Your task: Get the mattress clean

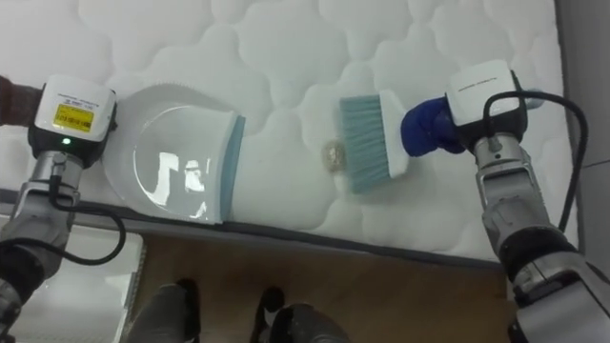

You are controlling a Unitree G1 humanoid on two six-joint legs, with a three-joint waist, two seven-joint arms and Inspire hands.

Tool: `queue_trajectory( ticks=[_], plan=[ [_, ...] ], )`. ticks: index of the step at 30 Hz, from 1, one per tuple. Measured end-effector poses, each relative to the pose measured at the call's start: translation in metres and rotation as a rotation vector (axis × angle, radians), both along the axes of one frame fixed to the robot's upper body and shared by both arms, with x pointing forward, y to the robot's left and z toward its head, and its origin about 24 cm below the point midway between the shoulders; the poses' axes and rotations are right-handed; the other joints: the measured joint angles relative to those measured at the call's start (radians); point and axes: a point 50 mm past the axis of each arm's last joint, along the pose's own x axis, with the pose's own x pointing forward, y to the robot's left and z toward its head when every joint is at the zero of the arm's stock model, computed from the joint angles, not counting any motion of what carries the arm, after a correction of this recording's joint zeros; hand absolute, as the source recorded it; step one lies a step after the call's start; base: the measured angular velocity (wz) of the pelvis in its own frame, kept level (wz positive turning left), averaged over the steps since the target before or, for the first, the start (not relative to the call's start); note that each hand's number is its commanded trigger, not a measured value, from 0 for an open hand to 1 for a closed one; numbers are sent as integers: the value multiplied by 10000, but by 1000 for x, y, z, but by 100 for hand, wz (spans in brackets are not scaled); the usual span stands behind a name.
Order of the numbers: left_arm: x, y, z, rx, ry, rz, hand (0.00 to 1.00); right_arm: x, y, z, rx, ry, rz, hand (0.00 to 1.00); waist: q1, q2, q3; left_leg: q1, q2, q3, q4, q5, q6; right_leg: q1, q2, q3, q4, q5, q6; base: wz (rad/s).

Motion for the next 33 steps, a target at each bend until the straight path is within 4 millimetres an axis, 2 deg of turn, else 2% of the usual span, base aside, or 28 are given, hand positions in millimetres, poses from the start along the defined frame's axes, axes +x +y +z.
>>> queue_trajectory(
  ticks=[10,17,27,33],
  plan=[
    [0,2,1,128,-35,48,100,-17,-18,-14,-280,615,-446,100,14,56,-13,-21,57,117,5,1,-2,-24,65,52,-46,4,-5,-1],
    [1,-2,1,290,70,-97,100,-25,-33,-14,-594,850,-831,100,-17,336,-57,29,47,164,-51,5,-2,-48,19,82,5,5,-7,0],
    [4,2,5,320,-9,236,100,-36,-48,-21,-575,1171,-1502,100,-41,359,-63,-116,52,423,-16,4,4,-485,-29,417,302,-22,3,-8],
    [5,0,6,298,-55,207,100,-36,-51,-18,-665,1063,-1499,100,-38,400,-75,-227,-101,449,-54,5,6,-741,-156,443,447,-69,-34,0]
  ],
)
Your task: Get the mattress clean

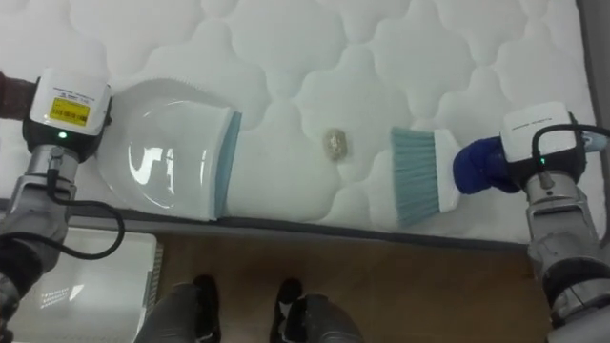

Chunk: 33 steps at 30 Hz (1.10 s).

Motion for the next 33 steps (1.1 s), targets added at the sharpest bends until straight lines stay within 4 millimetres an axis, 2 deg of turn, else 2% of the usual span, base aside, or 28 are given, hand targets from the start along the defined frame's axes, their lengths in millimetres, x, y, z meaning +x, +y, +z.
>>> queue_trajectory(
  ticks=[6,15,21,33],
  plan=[
    [1,-5,-1,-12,-6,-99,100,0,-3,3,-51,-50,-67,100,37,186,-6,-2,-28,2,3,20,31,27,-20,-27,-2,0,3,0],
    [1,-9,-3,-246,-13,-61,100,0,-7,7,0,-343,-580,100,4,636,6,25,-60,16,-103,25,22,-18,-17,39,43,-10,10,0],
    [1,-9,-3,-287,-101,-34,100,1,-8,10,150,-640,-830,100,-10,650,12,-50,-184,105,-97,30,17,-243,-179,108,353,-155,20,2],
    [0,-14,-6,-553,-200,25,100,6,-3,14,9,-1110,-777,100,43,615,31,-132,-223,84,-193,31,21,-295,-175,52,264,-162,23,1]
  ],
)
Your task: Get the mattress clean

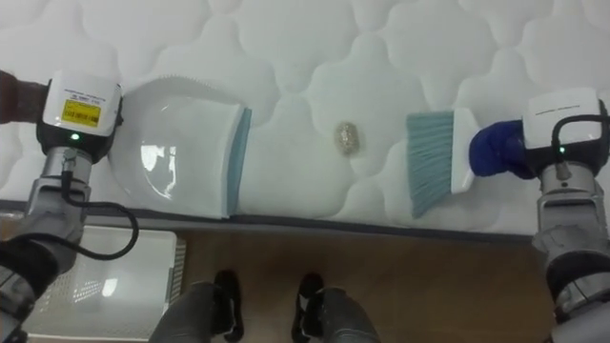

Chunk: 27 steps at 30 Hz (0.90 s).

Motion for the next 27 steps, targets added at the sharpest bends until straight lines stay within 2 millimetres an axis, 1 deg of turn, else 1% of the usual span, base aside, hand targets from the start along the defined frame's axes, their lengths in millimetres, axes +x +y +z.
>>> queue_trajectory(
  ticks=[5,6,7,9,12,15,20,21,22,23,24,27],
  plan=[
    [-1,0,-3,-372,93,238,100,7,6,4,-10,-237,70,100,16,-2,11,11,-20,-13,-100,24,17,-10,9,4,-49,2,7,0],
    [-1,0,-4,-411,100,263,100,8,7,5,-33,-245,111,100,14,1,16,9,-12,-14,-103,24,17,-7,13,4,-60,2,8,0],
    [-1,0,-4,-498,104,315,100,9,9,6,-43,-274,170,100,15,4,20,-4,47,-14,-113,24,17,0,10,-1,-99,4,11,0],
    [-1,-1,-4,-519,122,303,100,11,11,5,-5,-334,145,100,38,8,28,-9,61,-13,-111,24,16,14,6,-9,-125,4,11,0],
    [-1,-3,-6,-623,186,352,100,17,24,3,159,-448,235,100,37,40,57,-13,62,-11,-98,24,17,33,21,-8,-153,5,15,0],
    [-1,-6,-7,-774,216,348,100,24,34,6,219,-613,479,100,41,86,87,-18,47,-13,-115,23,18,24,44,-8,-159,-3,30,0],
    [0,-12,-9,-1064,207,298,100,32,54,6,248,-674,1315,100,160,120,109,-14,37,-22,-106,24,17,42,43,-38,-161,-3,33,1],
    [0,-14,-10,-1169,203,294,100,33,60,4,313,-646,1521,100,184,141,123,-16,17,-57,-107,24,17,57,40,-69,-165,-4,34,8],
    [0,-16,-10,-1240,217,267,100,34,65,2,376,-589,1688,100,190,160,135,-20,-71,-153,-121,24,17,74,26,-118,-167,-8,39,10],
    [0,-18,-11,-1274,221,240,100,34,67,1,388,-561,1747,100,184,166,139,-20,-96,-177,-142,24,17,77,9,-145,-164,-11,45,13],
    [0,-20,-12,-1340,228,199,100,34,69,1,240,-533,1892,100,197,214,170,-27,-117,-216,-155,23,18,97,-8,-199,-176,-12,46,10],
    [0,-25,-14,-1539,285,184,100,35,73,2,30,-539,2148,100,223,223,176,-31,-126,-246,-161,23,18,121,-12,-199,-182,-13,49,6]
  ],
)
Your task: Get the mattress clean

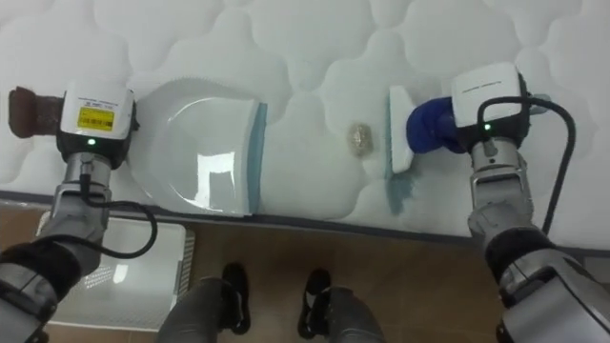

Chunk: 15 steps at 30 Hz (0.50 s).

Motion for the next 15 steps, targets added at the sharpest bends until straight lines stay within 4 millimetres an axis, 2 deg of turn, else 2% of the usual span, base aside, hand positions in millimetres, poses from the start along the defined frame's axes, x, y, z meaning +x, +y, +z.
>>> queue_trajectory(
  ticks=[3,11,15],
  plan=[
    [0,-4,-2,-114,131,18,100,0,8,-2,139,-29,249,100,31,-1,-2,33,-5,28,-26,9,-6,27,9,7,-17,0,0,0],
    [0,-10,-5,-392,450,36,100,1,55,-14,1467,62,1205,100,4,-9,-15,226,4,84,-141,78,-45,183,53,68,-135,-2,-1,-2],
    [1,-20,-8,-669,647,-245,100,4,91,-15,2731,570,2102,100,32,16,-33,336,-11,139,-165,80,-44,240,79,156,-144,-13,22,-4]
  ],
)
